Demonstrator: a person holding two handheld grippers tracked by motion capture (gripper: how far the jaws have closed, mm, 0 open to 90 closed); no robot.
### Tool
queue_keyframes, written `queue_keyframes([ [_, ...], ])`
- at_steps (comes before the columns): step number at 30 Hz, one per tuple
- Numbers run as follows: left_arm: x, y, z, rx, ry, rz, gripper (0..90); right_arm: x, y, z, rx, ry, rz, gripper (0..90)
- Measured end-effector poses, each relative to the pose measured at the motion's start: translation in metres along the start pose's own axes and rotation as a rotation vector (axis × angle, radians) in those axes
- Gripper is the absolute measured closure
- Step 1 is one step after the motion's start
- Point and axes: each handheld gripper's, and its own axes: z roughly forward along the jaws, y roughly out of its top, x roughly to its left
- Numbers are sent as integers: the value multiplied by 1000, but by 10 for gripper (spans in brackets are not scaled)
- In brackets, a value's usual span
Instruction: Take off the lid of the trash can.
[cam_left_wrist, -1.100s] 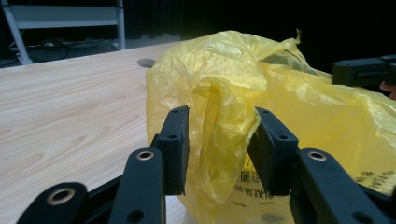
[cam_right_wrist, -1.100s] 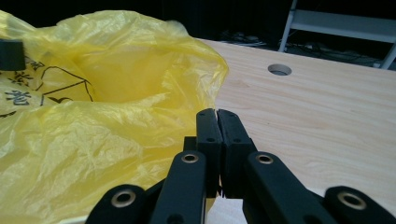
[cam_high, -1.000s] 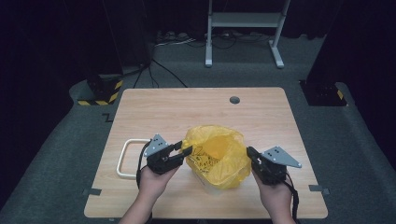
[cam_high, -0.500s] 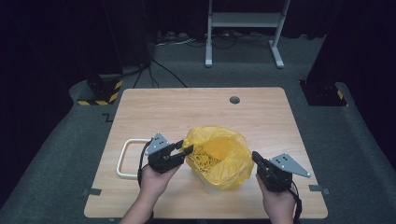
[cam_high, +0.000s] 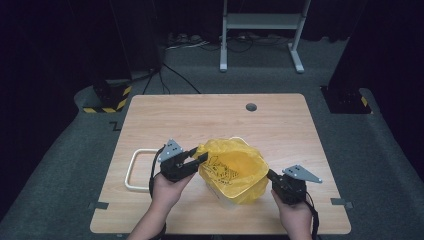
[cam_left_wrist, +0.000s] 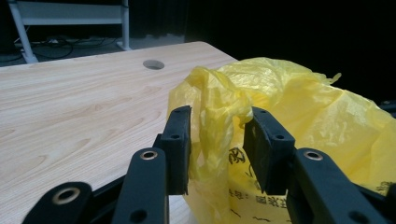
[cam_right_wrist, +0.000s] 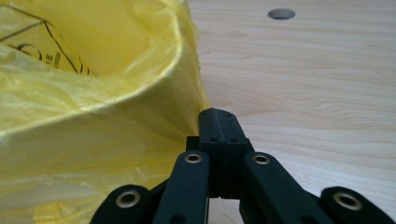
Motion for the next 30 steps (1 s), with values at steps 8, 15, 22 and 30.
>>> queue_keyframes([
  [8, 5, -2, 2, 5, 8, -7, 636, 6, 2, -29, -97, -101, -18, 748],
  [15, 9, -3, 7, 25, -17, -38, 661, 31, -8, -40, -60, -33, -69, 759],
  [22, 7, -5, 12, 46, -49, -44, 674, 28, -6, -30, -67, -46, -76, 715],
  [30, 1, -8, 12, 57, -74, -43, 675, 16, -1, -23, -79, -72, -65, 690],
])
